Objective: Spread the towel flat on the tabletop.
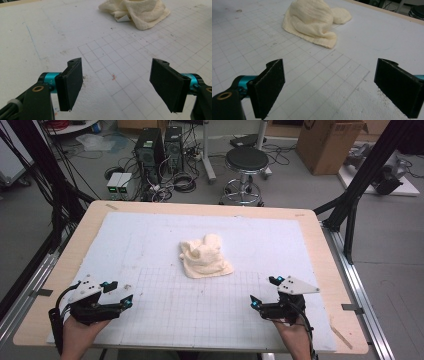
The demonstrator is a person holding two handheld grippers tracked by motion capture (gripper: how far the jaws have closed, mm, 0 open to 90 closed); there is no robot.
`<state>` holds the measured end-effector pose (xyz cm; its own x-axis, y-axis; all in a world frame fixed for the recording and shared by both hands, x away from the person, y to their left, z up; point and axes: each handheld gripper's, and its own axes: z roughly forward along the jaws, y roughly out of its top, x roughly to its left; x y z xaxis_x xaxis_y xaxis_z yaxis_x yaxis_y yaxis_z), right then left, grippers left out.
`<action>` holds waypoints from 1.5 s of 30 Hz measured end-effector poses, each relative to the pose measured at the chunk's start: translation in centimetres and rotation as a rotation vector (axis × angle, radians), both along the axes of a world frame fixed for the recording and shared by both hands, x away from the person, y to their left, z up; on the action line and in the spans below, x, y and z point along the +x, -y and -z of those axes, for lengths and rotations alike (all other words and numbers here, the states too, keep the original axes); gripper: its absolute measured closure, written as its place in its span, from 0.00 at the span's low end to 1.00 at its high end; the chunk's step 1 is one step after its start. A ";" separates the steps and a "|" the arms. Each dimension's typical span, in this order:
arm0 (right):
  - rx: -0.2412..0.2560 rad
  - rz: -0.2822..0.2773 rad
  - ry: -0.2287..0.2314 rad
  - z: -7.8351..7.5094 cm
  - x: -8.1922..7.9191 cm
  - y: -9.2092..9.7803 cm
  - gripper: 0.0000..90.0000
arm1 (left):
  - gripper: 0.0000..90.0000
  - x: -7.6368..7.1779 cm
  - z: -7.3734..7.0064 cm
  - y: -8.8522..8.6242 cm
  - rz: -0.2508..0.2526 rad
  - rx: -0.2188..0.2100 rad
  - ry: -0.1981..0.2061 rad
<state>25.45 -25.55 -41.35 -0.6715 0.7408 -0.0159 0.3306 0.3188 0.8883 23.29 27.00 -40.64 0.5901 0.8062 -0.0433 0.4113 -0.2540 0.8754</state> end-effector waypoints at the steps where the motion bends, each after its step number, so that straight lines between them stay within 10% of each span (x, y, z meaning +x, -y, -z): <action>1: 0.000 0.000 0.000 0.0 0.0 0.0 0.10 | 0.30 0.0 0.0 0.1 -0.004 -0.008 0.000; 28: -0.012 -0.006 0.012 -0.3 0.3 -0.3 0.10 | 0.30 0.7 -0.1 0.5 0.006 -0.024 0.009; 45: -0.011 -0.046 0.001 -1.9 3.3 -2.3 0.10 | 0.30 1.7 -0.1 1.2 0.022 -0.032 0.005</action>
